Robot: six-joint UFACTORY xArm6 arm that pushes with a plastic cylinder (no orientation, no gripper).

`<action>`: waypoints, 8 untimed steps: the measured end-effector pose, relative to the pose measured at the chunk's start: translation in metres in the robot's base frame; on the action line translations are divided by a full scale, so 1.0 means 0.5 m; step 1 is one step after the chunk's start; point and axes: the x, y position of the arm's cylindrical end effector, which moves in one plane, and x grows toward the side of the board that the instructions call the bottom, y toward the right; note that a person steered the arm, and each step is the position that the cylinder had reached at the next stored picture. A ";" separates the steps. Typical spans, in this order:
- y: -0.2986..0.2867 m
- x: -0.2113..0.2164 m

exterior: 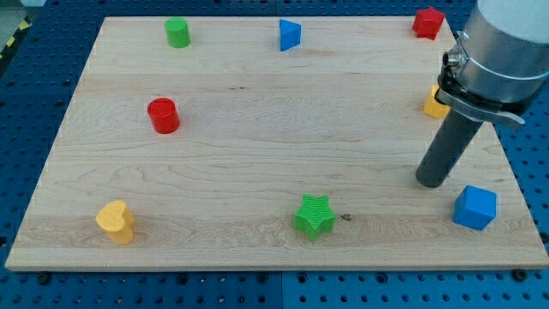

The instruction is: Place arm in between blue blocks

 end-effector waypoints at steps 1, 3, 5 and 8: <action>-0.029 -0.030; -0.060 -0.090; -0.095 -0.136; -0.134 -0.200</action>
